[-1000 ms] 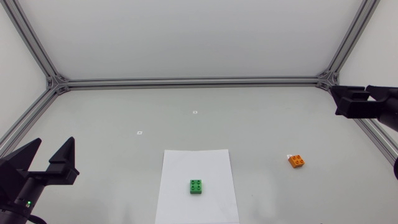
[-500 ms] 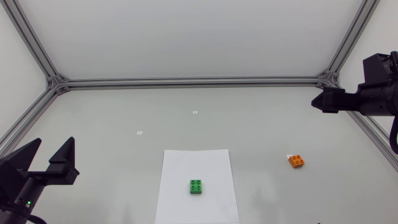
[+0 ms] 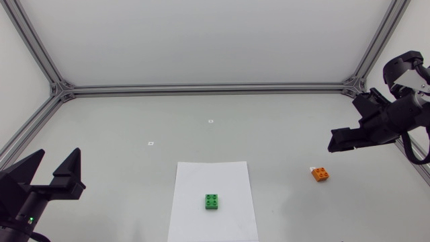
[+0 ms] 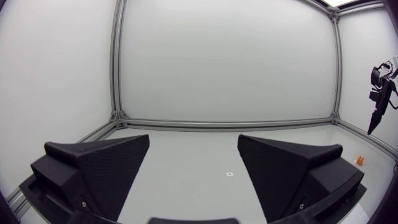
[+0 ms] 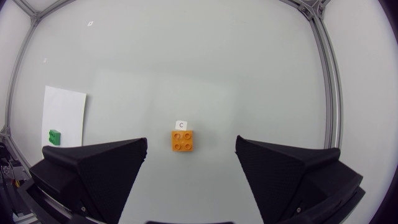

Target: Pick up the orange 2x2 brick with the right arm and stack it on top of the green 2x2 brick in the center

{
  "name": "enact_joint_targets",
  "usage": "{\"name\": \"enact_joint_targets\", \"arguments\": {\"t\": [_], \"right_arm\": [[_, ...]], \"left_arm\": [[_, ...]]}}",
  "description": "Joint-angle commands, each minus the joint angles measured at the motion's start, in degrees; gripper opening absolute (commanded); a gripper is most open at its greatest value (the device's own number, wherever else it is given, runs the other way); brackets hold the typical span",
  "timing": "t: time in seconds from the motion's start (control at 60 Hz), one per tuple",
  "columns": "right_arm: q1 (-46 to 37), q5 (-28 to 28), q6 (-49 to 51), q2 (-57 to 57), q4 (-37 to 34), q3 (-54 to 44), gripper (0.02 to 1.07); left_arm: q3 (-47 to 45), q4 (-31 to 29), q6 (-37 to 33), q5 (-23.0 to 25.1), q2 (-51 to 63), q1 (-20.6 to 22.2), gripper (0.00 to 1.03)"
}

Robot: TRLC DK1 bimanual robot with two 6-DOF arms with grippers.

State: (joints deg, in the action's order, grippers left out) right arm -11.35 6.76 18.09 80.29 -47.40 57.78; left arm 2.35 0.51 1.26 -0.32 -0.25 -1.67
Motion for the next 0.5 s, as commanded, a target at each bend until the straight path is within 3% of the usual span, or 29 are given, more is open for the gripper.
{"name": "enact_joint_targets", "arguments": {"t": [0.0,0.233,0.483], "right_arm": [[0.6,-1.5,1.4,3.7,-2.3,2.1,1.03],[3.3,-3.9,1.7,7.7,-4.8,2.7,1.03],[5.6,-5.4,0.0,11.7,-2.8,1.4,1.03]], "left_arm": [[-2.3,-0.9,-0.7,0.3,-0.5,-0.2,0.99],[-2.3,-0.8,-0.7,0.2,-0.5,-0.2,0.99],[-2.3,-0.8,-0.7,0.2,-0.5,-0.2,0.99]]}}
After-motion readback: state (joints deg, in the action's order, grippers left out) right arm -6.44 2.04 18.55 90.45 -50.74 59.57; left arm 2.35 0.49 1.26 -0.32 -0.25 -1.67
